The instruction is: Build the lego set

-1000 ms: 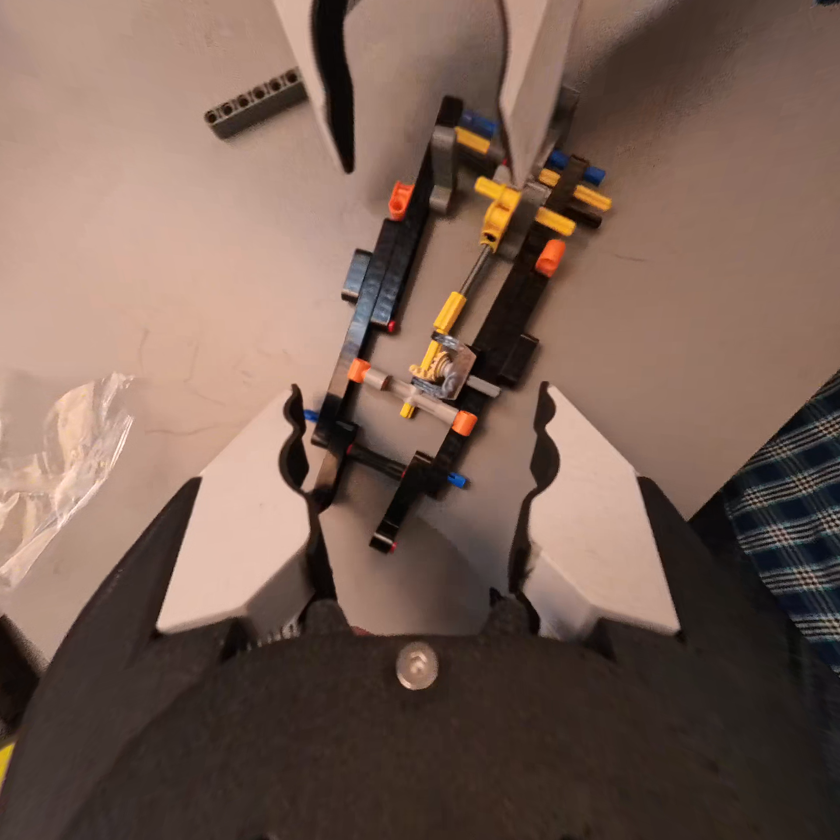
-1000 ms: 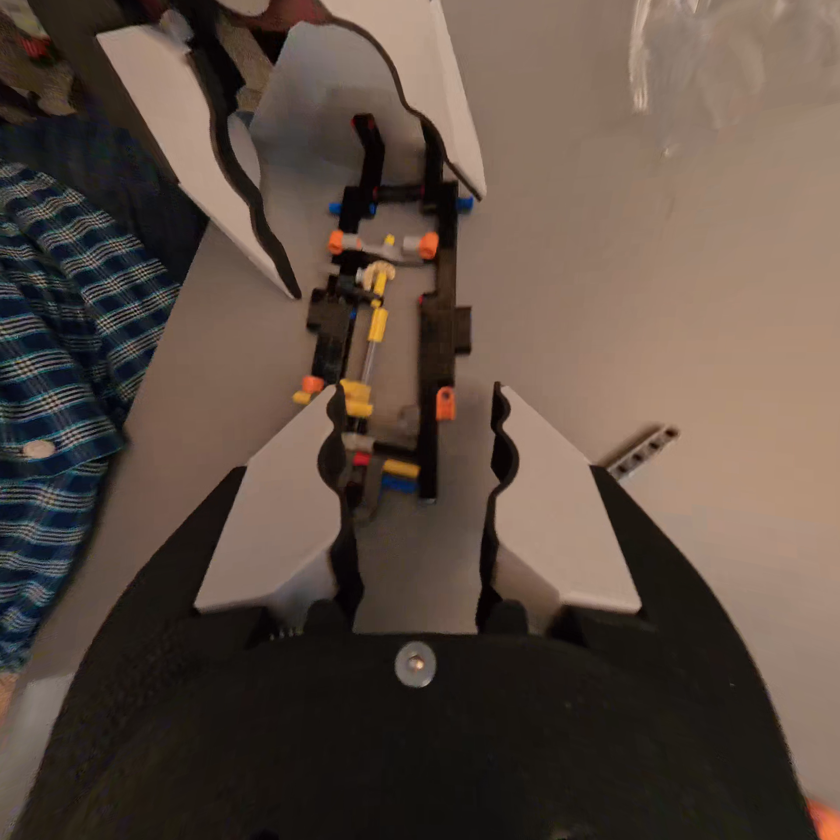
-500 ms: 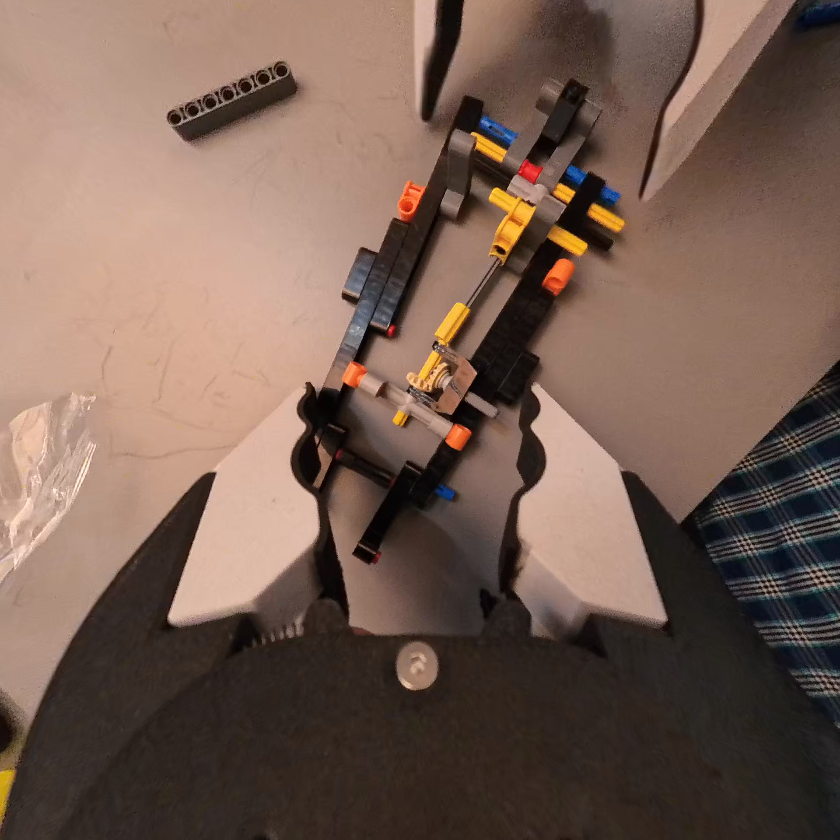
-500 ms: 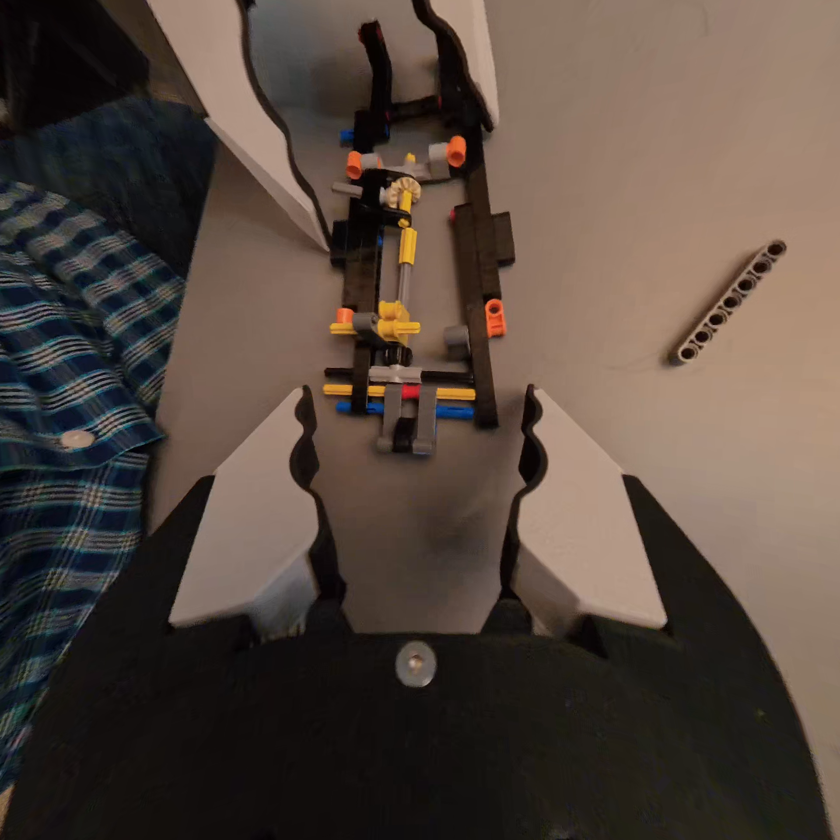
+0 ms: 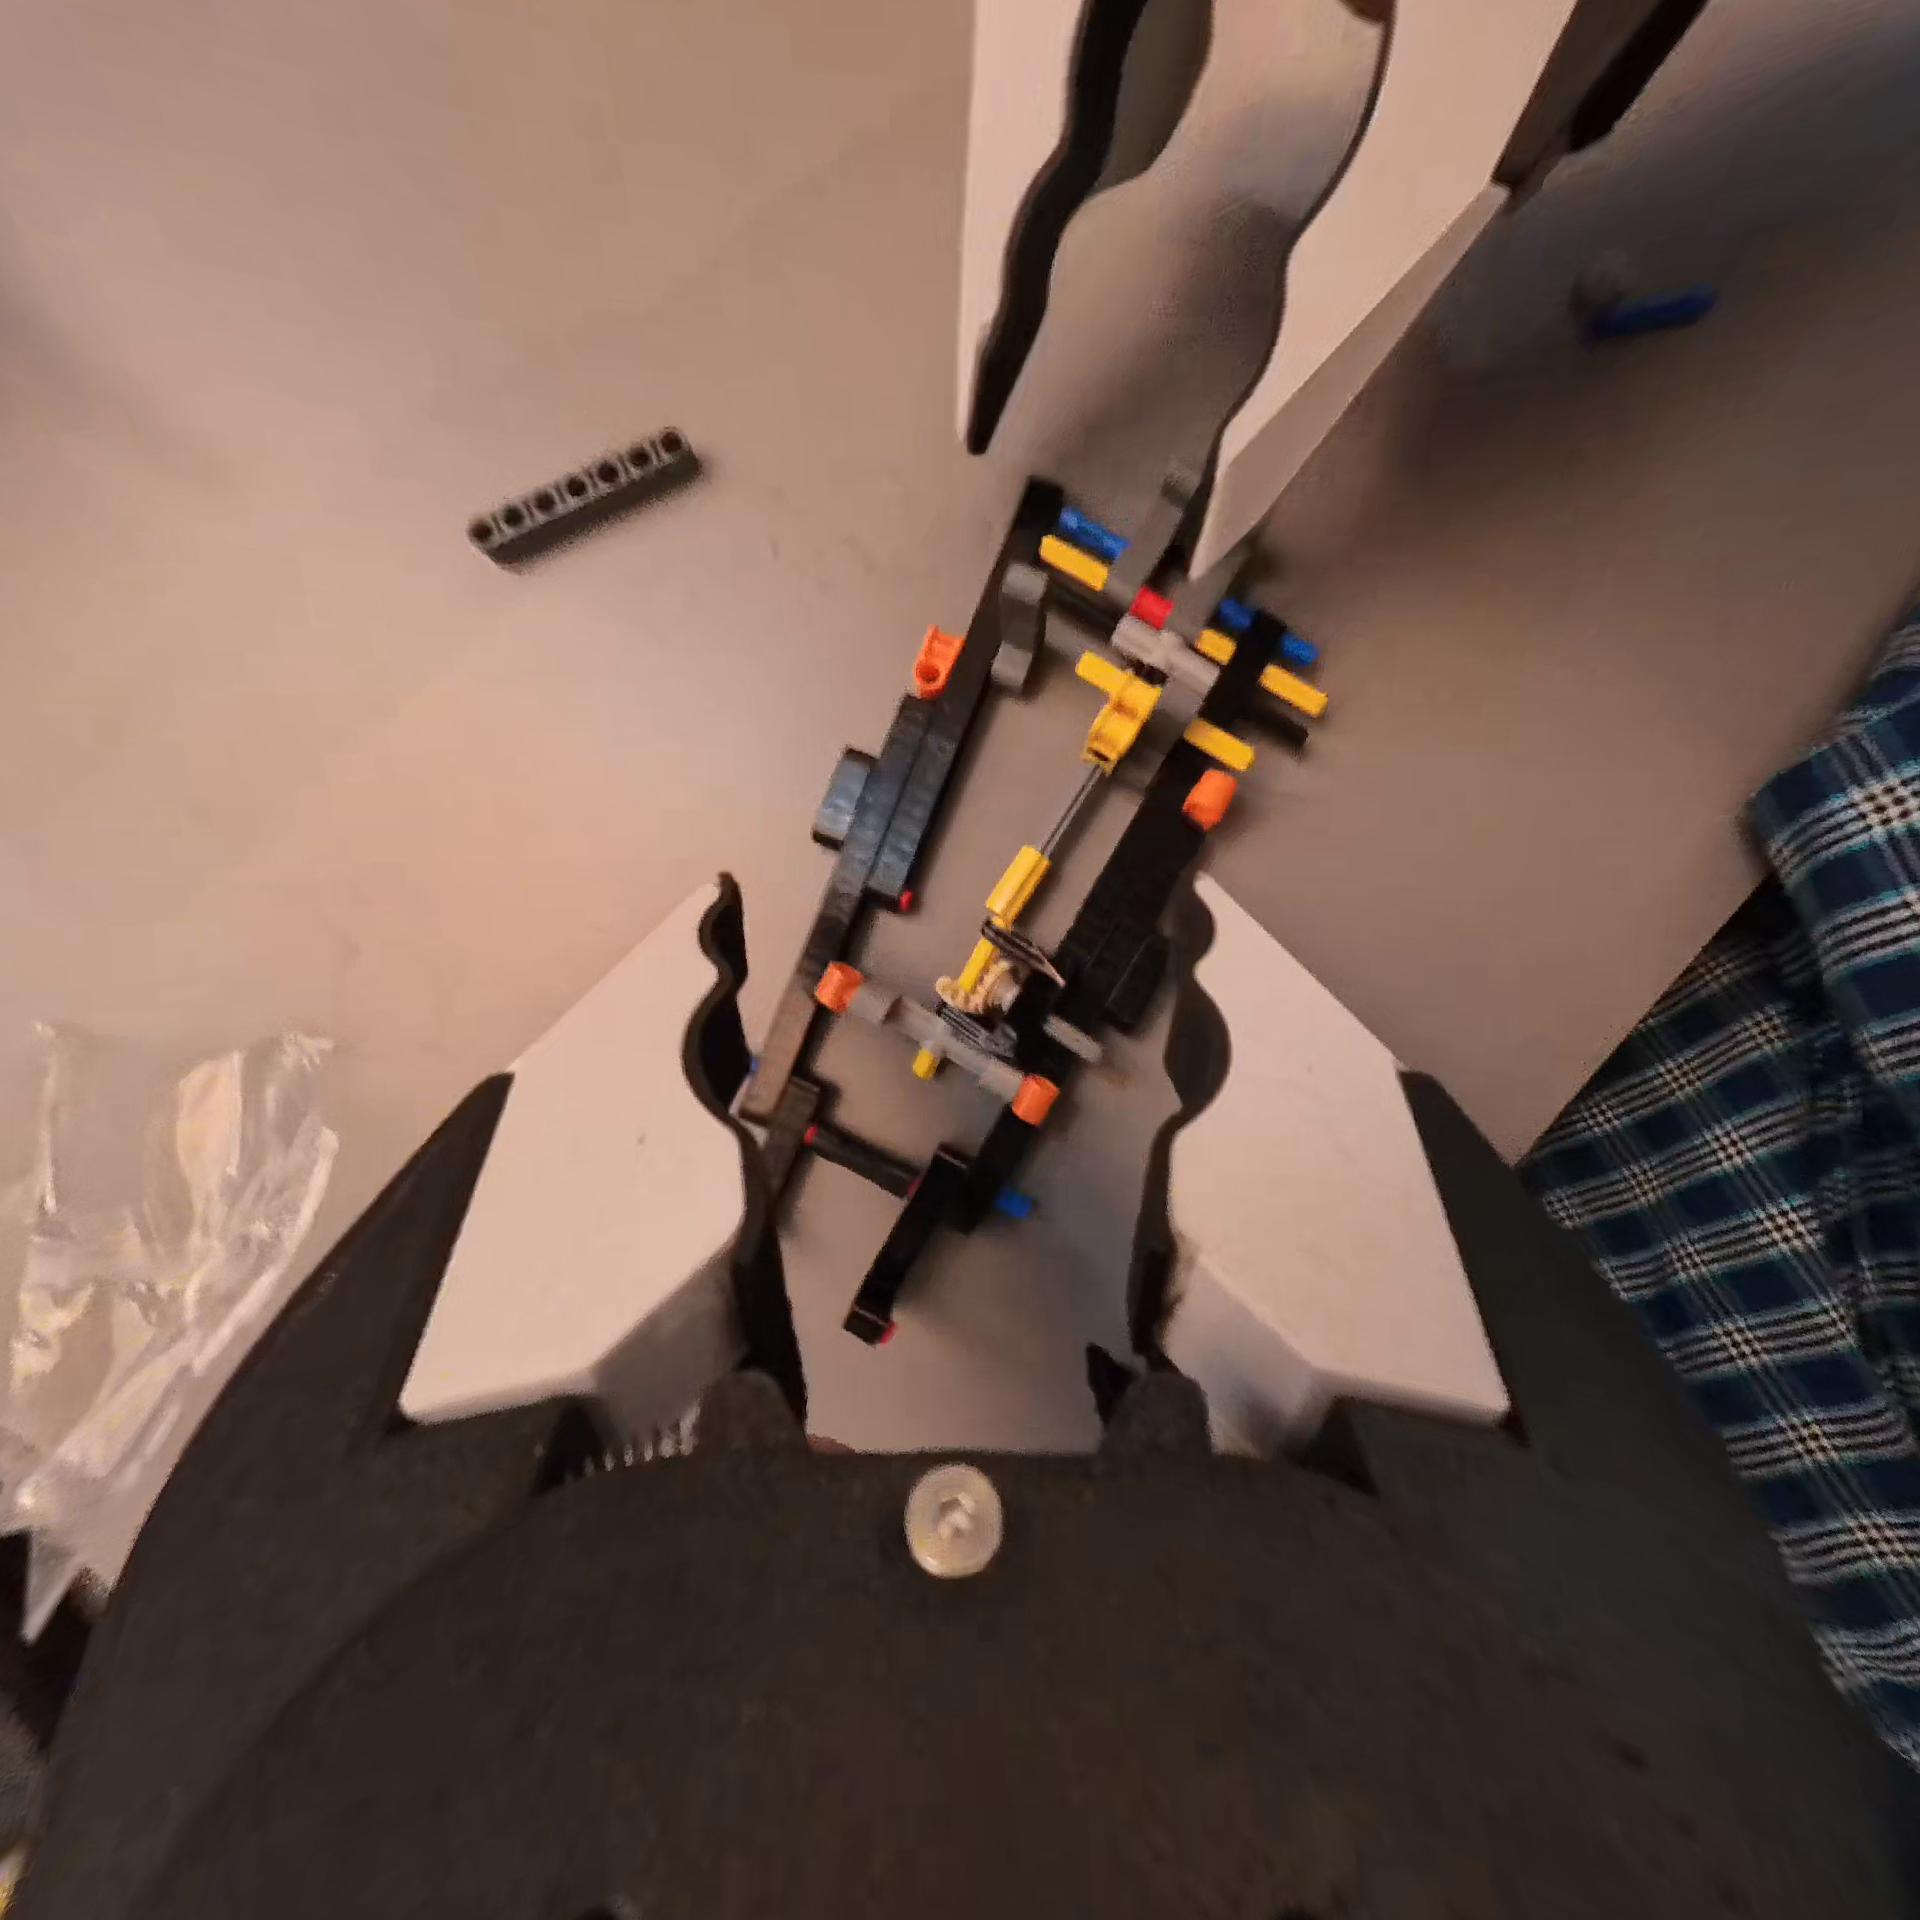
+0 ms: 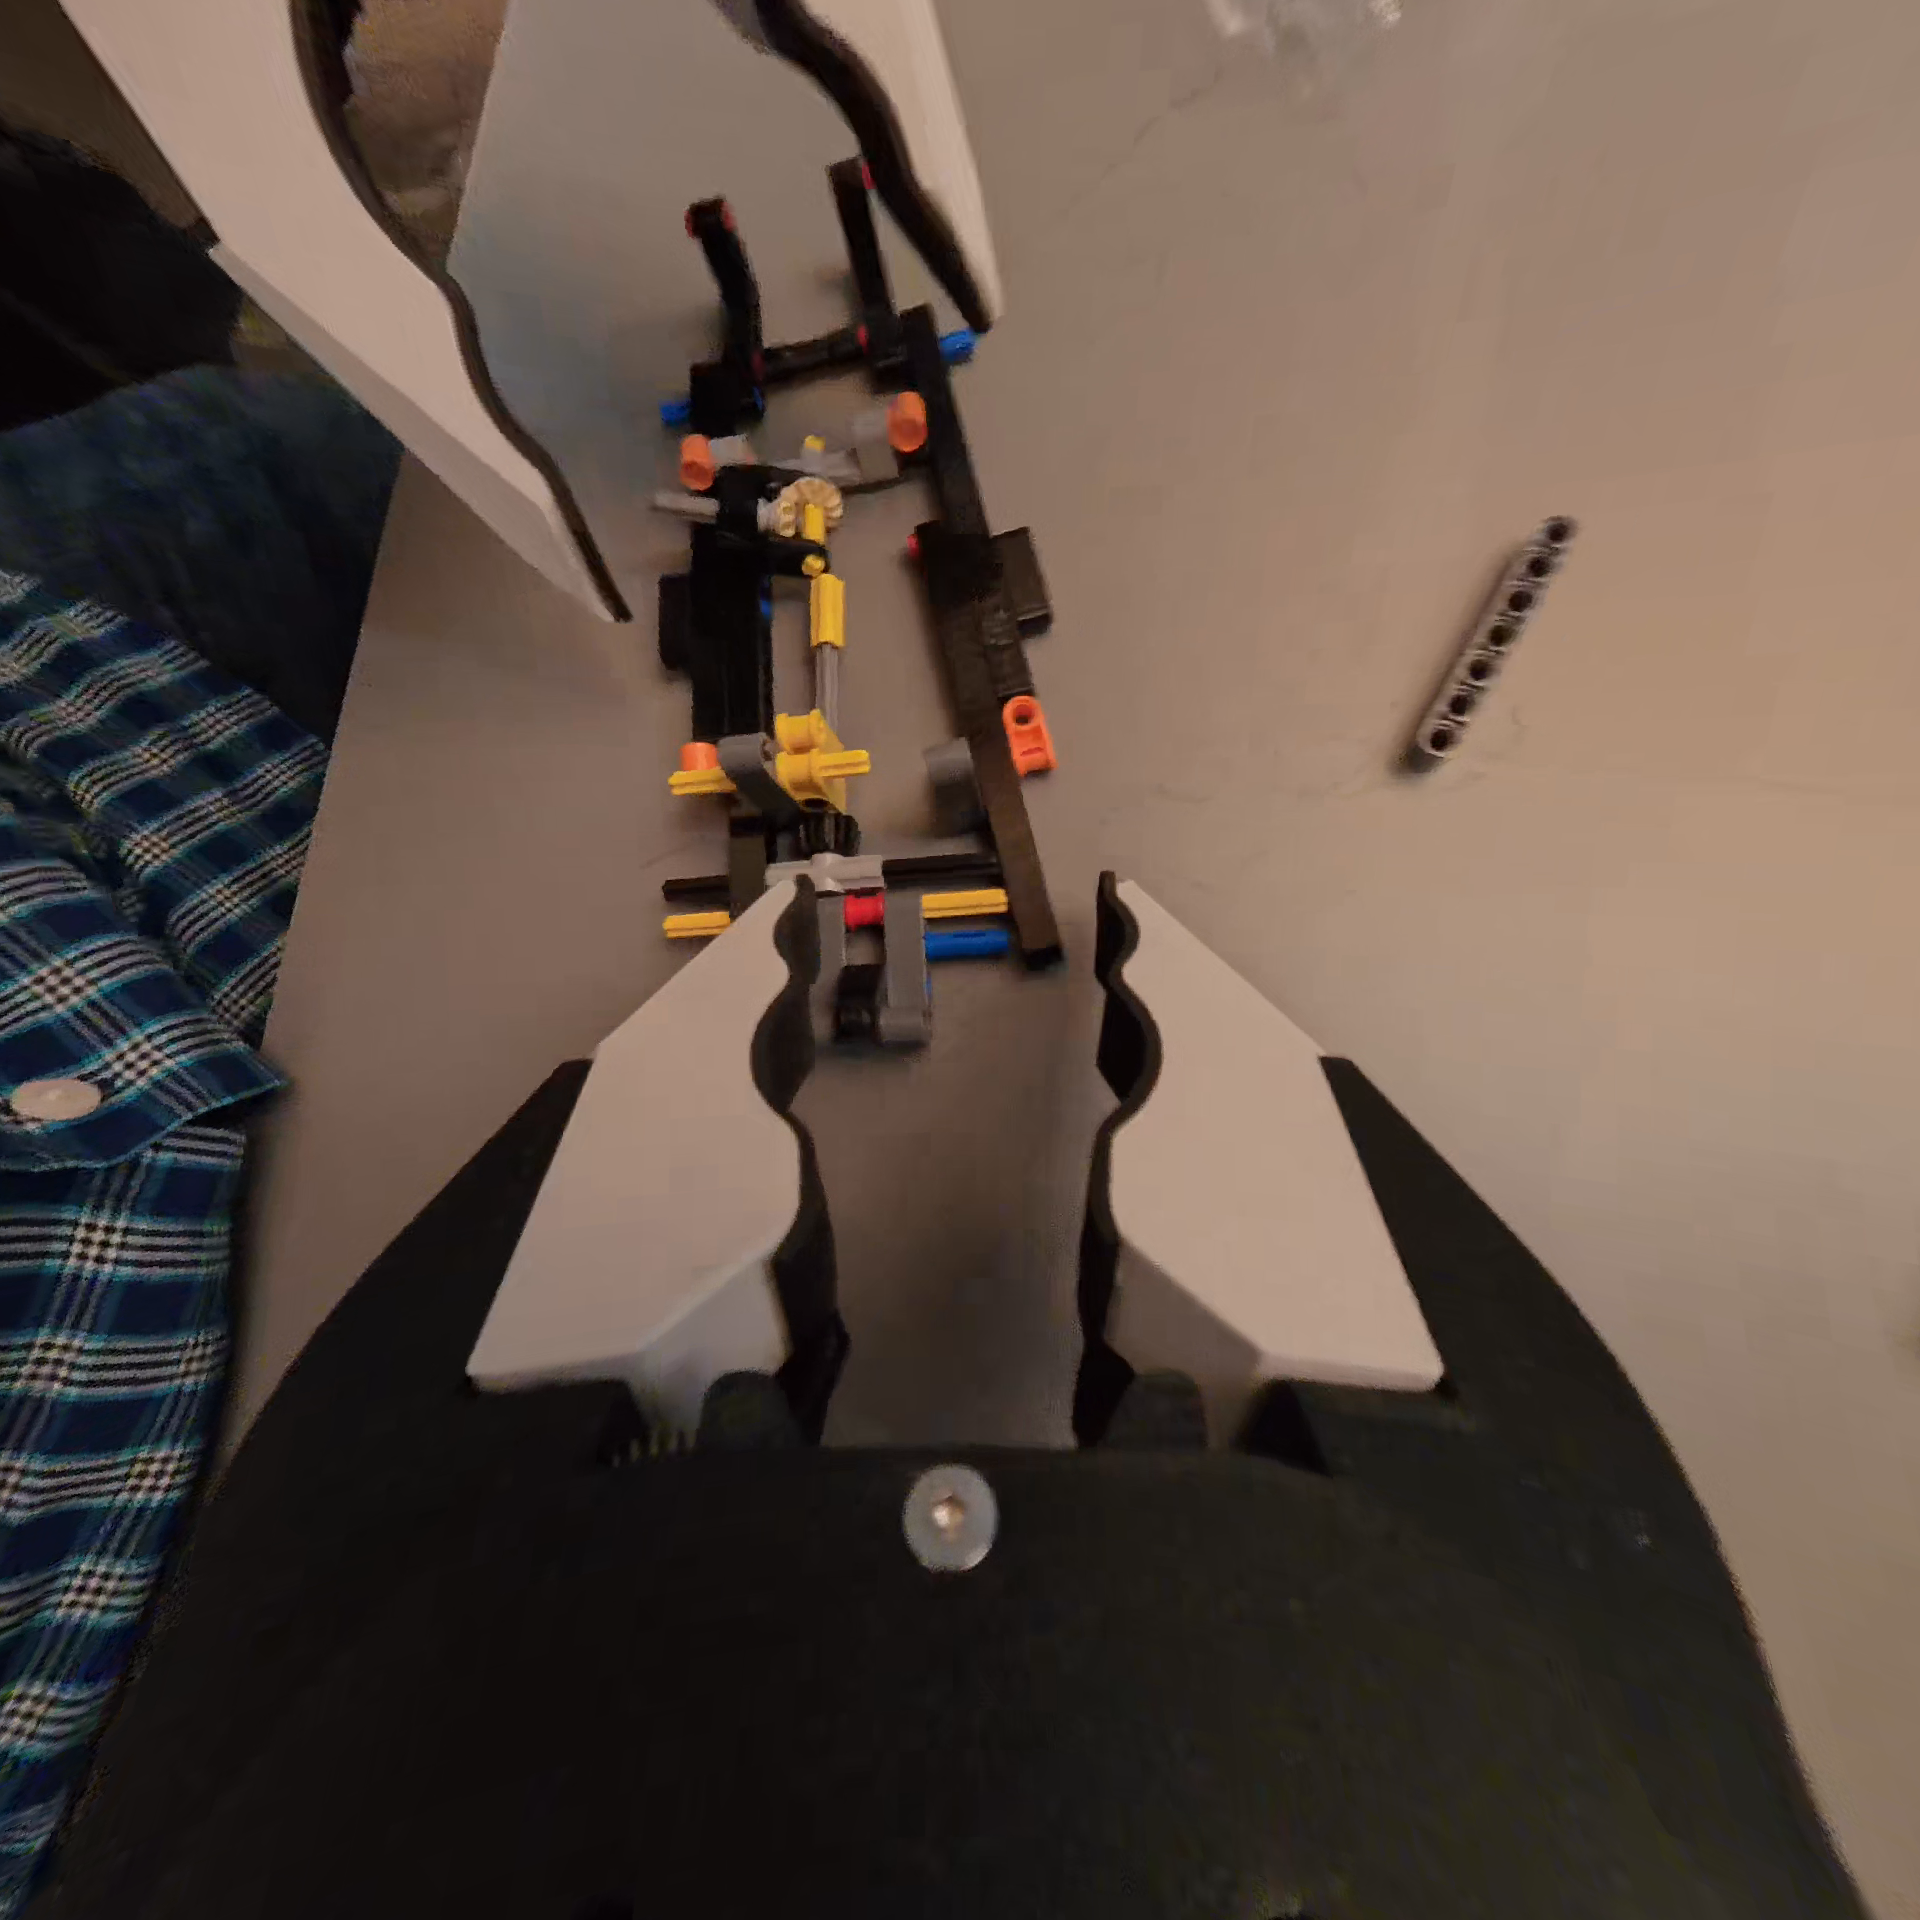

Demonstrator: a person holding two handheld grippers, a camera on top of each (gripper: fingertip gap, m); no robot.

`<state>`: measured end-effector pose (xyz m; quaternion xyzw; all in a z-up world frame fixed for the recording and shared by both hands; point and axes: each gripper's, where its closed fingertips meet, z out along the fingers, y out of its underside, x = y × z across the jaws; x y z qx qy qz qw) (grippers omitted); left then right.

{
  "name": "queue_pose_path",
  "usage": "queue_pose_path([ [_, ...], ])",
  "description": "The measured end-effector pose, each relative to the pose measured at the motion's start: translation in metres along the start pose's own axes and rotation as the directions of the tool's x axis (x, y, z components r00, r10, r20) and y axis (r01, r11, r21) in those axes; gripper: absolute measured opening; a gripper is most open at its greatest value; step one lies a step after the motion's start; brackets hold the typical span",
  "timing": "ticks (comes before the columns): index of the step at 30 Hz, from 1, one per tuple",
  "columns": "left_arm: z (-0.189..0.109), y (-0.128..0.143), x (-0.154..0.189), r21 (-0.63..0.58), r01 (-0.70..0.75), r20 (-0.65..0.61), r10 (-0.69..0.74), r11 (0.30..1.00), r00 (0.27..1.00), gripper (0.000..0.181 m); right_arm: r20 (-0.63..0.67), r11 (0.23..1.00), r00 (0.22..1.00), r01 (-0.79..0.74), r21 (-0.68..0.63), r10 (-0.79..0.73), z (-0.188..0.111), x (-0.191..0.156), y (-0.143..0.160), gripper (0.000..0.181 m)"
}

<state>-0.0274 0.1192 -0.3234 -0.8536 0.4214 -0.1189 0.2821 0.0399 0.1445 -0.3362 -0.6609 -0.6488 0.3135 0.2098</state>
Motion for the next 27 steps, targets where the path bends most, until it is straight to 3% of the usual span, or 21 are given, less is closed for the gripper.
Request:
queue_pose_path([
  [4,0.002,-0.017,-0.015,0.006,-0.067,-0.010,0.067,0.998,0.998,0.060,-0.011,0.999,0.999,-0.051,0.010,0.051,-0.021,-0.004,0.006,0.039],
  [9,0.026,-0.029,-0.019,-0.013,-0.155,-0.130,0.152,0.988,0.980,0.034,-0.013,0.999,0.999,-0.044,-0.006,0.044,-0.011,-0.010,0.018,0.027],
  [15,0.051,-0.025,0.001,-0.066,-0.260,-0.283,0.232,0.963,0.931,0.036,0.007,0.999,1.000,-0.025,0.025,0.025,0.000,-0.011,0.015,0.015],
  [27,0.059,-0.029,0.000,-0.024,-0.267,-0.281,0.250,0.963,0.927,0.022,0.062,0.998,0.998,-0.032,0.061,0.029,0.001,-0.004,0.012,0.015],
])
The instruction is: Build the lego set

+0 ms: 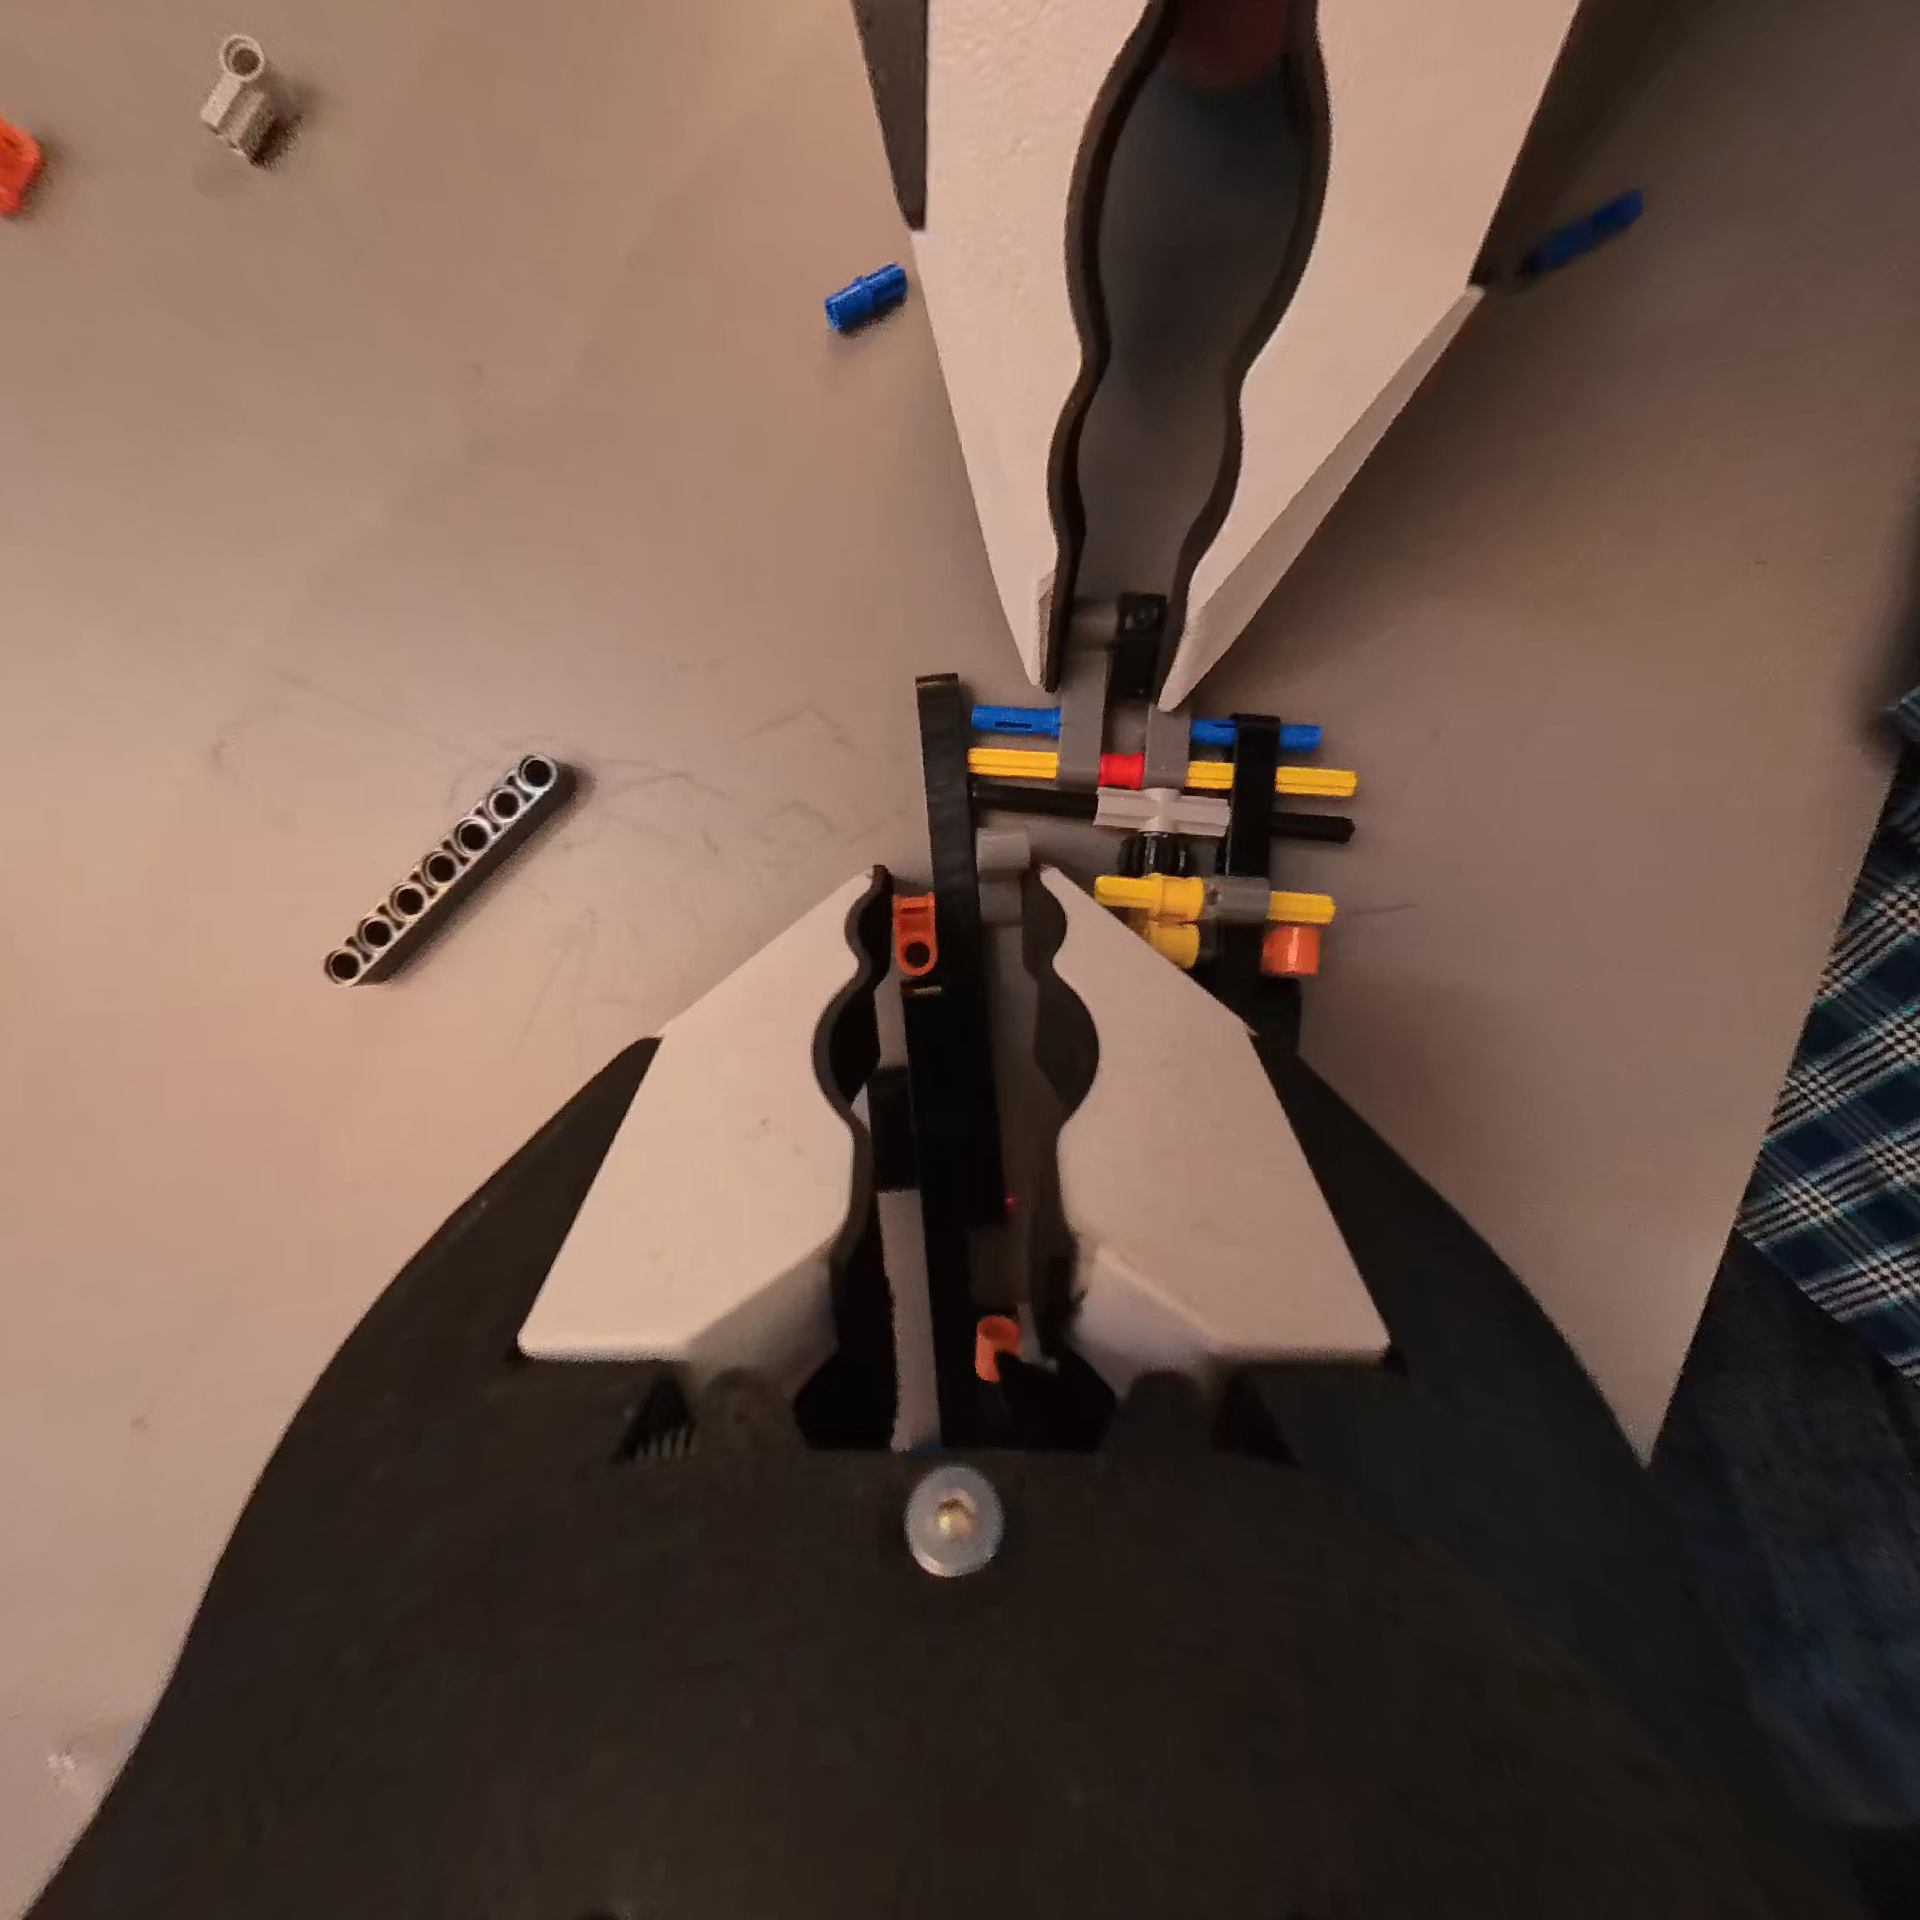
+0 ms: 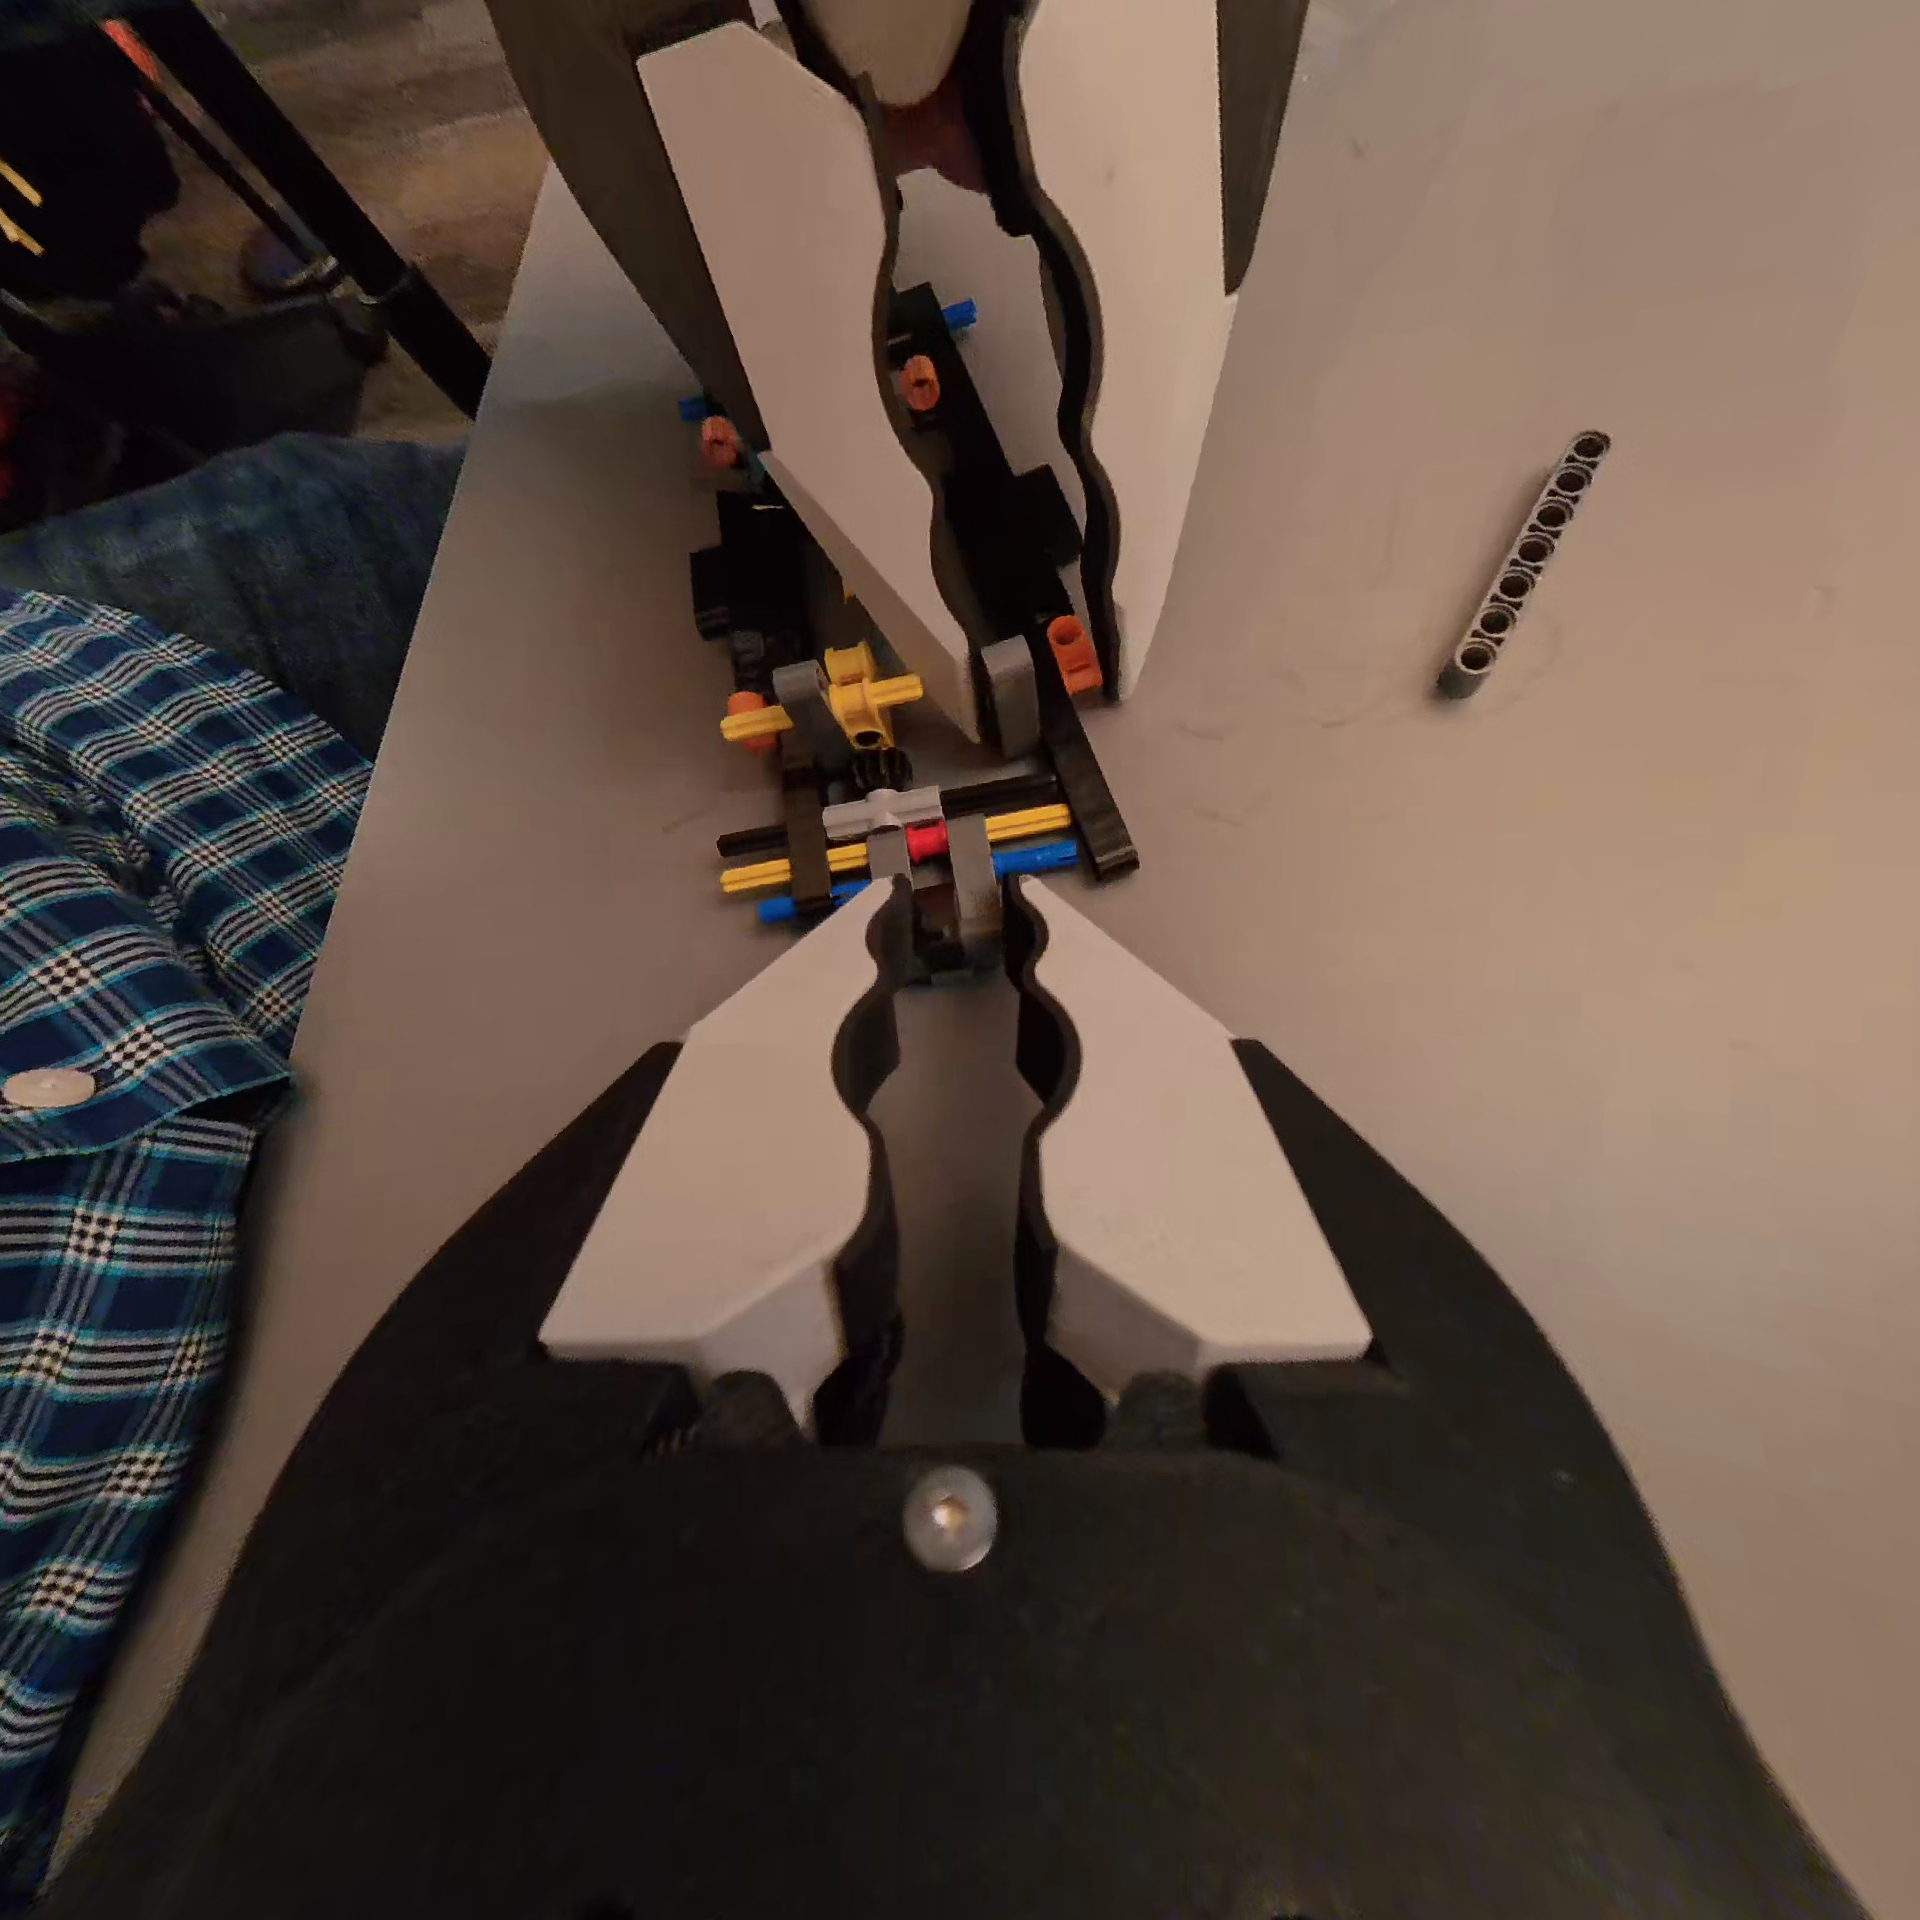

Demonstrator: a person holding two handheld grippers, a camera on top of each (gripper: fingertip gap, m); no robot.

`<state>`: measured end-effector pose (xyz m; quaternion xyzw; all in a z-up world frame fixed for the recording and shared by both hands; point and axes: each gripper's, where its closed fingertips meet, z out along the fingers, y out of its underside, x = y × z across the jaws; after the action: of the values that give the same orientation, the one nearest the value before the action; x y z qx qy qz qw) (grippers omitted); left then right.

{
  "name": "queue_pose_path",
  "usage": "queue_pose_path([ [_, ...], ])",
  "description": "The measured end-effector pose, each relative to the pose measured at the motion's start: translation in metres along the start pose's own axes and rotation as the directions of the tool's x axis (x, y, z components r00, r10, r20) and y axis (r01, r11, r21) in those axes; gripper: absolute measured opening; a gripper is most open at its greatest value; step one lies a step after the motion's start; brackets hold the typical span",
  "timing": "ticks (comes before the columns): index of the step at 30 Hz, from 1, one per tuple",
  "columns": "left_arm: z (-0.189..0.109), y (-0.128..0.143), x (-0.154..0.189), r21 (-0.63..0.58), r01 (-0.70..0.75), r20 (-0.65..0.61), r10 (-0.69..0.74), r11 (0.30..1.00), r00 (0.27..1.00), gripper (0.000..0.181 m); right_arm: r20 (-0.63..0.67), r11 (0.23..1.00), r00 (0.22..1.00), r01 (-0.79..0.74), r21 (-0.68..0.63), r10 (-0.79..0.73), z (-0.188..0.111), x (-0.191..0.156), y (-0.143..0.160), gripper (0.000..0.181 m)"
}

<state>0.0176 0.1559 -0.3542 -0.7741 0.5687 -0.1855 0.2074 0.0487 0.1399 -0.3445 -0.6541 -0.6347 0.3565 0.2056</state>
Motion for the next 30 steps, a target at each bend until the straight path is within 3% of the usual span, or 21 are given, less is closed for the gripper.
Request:
queue_pose_path([
  [10,0.000,-0.004,-0.007,0.088,0.143,-0.025,-0.141,0.986,0.990,0.022,-0.017,1.000,1.000,0.001,0.002,-0.001,-0.004,0.014,-0.002,0.017],
  [15,0.000,-0.005,-0.008,0.110,0.218,-0.031,-0.216,0.970,0.976,0.022,-0.003,0.998,0.998,-0.062,-0.008,0.062,-0.007,0.020,0.003,0.026],
  [30,0.000,-0.002,-0.003,0.018,0.068,0.033,-0.069,0.997,0.997,0.026,0.021,1.000,1.000,0.008,-0.006,-0.008,-0.006,0.013,0.003,0.020],
])
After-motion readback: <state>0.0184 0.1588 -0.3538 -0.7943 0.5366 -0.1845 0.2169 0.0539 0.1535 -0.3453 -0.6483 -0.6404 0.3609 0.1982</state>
